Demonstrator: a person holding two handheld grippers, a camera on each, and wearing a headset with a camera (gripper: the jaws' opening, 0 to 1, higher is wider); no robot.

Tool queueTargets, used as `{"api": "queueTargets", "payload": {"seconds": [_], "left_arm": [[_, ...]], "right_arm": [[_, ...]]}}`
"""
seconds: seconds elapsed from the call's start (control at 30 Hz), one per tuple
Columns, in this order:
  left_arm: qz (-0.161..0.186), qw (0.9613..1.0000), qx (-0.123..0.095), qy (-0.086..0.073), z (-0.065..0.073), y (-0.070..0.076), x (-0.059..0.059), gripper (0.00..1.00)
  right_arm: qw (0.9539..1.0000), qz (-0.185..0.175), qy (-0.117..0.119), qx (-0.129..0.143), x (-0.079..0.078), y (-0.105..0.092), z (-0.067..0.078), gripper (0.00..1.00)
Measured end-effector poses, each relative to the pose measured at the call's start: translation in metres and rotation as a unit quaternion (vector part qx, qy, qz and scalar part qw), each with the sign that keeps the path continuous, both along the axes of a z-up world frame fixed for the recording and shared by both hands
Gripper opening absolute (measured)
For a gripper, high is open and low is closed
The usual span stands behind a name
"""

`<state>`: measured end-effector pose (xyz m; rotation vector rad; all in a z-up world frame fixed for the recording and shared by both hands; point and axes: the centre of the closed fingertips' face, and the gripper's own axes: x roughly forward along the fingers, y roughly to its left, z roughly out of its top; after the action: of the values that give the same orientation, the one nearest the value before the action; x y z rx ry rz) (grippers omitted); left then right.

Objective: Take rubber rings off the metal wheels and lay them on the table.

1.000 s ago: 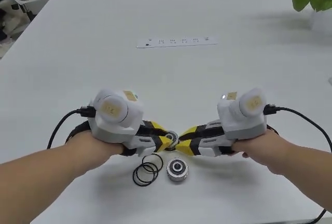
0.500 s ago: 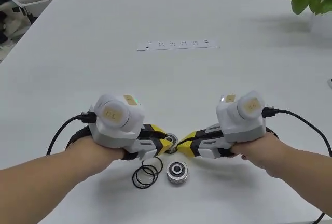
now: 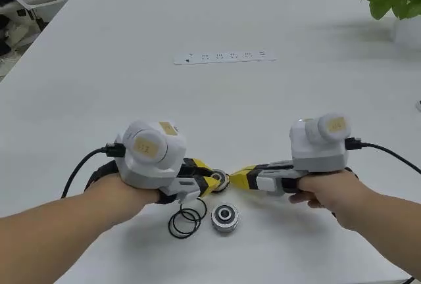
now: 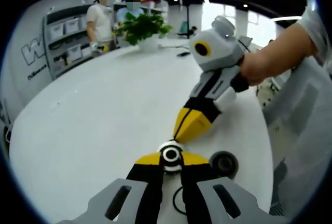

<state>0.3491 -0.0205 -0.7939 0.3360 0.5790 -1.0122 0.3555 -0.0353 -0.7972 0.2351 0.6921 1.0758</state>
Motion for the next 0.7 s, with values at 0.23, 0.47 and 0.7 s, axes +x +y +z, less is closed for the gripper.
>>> {"api": "queueTargets", "payload": {"seconds": [0.23,0.47,0.7], "left_arm": [[0.004,1.0000,0.007,-0.004,0.000,-0.001,0.000,0.12],[0.006,0.9999,0.010,-0.006,0.000,-0.001,0.001,0.12],[0.006,0.9999,0.013,-0.007,-0.001,-0.001,0.000,0.12]], "right_arm": [[0.9999,-0.003,0.007,0.009,-0.006,0.003,0.004,0.00],[0.9999,-0.003,0.011,0.010,-0.009,0.006,0.008,0.00],[0.9999,0.011,0.000,0.002,-0.012,0.010,0.010,0.00]]}}
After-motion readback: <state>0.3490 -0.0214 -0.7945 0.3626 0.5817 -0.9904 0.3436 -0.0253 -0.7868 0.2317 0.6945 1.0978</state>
